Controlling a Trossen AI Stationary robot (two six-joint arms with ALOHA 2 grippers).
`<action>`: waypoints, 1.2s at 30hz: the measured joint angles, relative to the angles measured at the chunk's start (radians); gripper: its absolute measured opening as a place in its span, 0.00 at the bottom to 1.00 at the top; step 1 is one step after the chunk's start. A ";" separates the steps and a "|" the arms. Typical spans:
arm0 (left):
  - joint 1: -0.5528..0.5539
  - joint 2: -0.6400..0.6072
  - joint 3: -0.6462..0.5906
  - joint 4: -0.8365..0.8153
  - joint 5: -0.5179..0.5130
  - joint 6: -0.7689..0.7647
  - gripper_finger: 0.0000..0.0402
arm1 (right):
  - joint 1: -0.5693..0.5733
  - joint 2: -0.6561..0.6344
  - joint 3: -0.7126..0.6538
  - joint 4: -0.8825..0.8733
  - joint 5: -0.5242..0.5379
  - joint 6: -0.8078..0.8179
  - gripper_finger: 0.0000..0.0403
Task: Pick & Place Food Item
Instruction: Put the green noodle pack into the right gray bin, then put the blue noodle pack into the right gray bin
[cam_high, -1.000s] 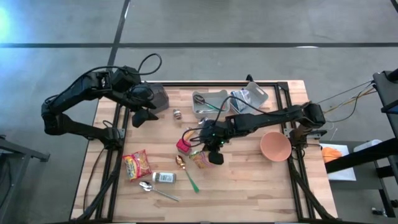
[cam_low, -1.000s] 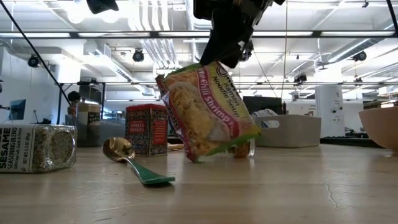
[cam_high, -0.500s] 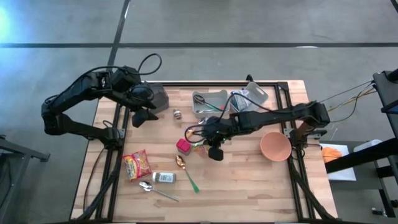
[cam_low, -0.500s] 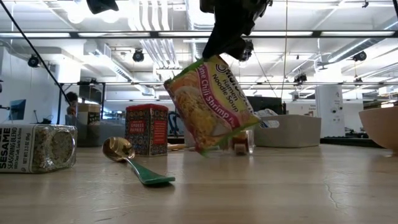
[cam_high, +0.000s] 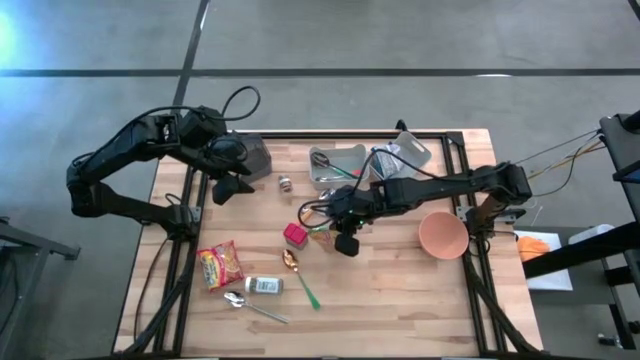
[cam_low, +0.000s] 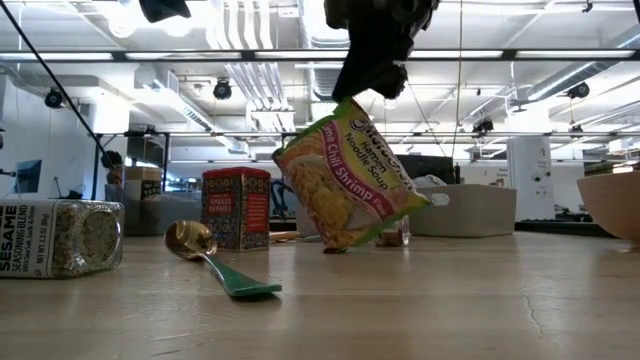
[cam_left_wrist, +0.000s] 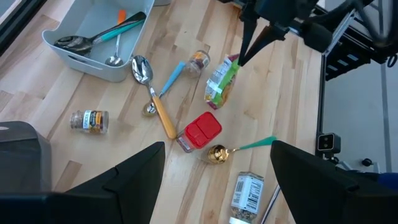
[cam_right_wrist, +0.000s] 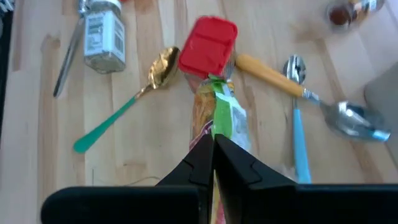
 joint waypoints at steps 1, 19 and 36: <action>0.000 0.000 0.000 0.000 0.000 0.000 0.74 | 0.000 0.000 -0.010 0.001 0.000 0.008 0.03; 0.000 0.000 0.000 0.000 0.000 -0.004 0.74 | 0.000 0.002 -0.161 0.039 -0.002 0.115 0.03; 0.000 0.000 0.000 -0.003 0.000 -0.007 0.74 | -0.036 -0.045 -0.164 -0.085 0.103 0.296 0.33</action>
